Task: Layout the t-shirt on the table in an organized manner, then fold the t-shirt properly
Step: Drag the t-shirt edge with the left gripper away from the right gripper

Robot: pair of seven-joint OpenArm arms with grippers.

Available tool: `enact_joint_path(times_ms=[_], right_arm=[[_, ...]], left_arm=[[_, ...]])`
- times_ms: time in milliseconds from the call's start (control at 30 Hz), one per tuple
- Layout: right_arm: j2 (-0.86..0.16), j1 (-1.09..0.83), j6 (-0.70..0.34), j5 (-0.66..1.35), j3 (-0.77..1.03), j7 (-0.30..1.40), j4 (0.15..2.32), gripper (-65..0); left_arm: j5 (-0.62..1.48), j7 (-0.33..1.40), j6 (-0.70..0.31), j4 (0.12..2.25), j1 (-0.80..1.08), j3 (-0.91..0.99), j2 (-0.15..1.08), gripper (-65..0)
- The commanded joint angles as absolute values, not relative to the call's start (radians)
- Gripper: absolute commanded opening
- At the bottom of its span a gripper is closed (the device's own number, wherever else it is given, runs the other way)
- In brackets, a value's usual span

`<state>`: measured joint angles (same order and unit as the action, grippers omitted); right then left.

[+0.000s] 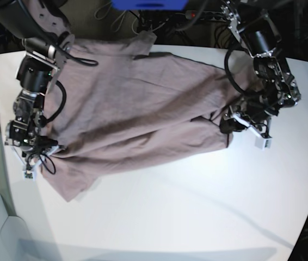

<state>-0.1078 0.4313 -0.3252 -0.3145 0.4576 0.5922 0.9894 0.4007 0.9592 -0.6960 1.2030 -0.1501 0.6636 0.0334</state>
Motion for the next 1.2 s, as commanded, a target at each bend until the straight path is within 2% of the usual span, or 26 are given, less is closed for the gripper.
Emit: enact_joint_path(times_ms=[0,300,367,500,633,700,800,1167], right_arm=[[-0.119,0.458,-0.318,-0.311,0.458,0.578,1.007,-65.0],[-0.119,0.458,-0.318,-0.311,0.458,0.575,1.006,-65.0],[-0.119,0.45,-0.318,-0.311,0.458,0.575,1.006,-65.0],[-0.119,0.446,-0.318,-0.311,0.456,0.57,1.006,-65.0],[-0.119,0.444,-0.318,-0.311,0.461,0.57,1.006,-65.0],[-0.119,0.444,-0.318,-0.311,0.461,0.573,1.007,-65.0],[-0.119,0.444,-0.318,-0.311,0.461,0.576,1.009,-65.0],[-0.119,0.443,-0.318,-0.311,0.463,0.573,1.006,-65.0]], left_arm=[[0.407,0.952,-0.698,1.213,-0.168,0.661,0.041,-40.7],[0.397,0.951,-0.698,1.205,-0.168,0.664,0.044,-41.4],[0.397,0.949,-0.698,1.176,-0.177,0.664,0.044,-45.5],[0.397,0.885,-0.698,1.055,-0.209,0.665,0.05,-58.0],[0.398,0.868,-0.698,1.0,-0.222,0.659,0.054,-59.2],[0.406,0.871,-0.698,1.02,-0.217,0.659,0.056,-59.9],[0.407,0.898,-0.698,1.104,-0.211,0.665,0.058,-65.0],[0.397,0.923,-0.698,1.371,-0.24,0.61,0.159,-64.6]])
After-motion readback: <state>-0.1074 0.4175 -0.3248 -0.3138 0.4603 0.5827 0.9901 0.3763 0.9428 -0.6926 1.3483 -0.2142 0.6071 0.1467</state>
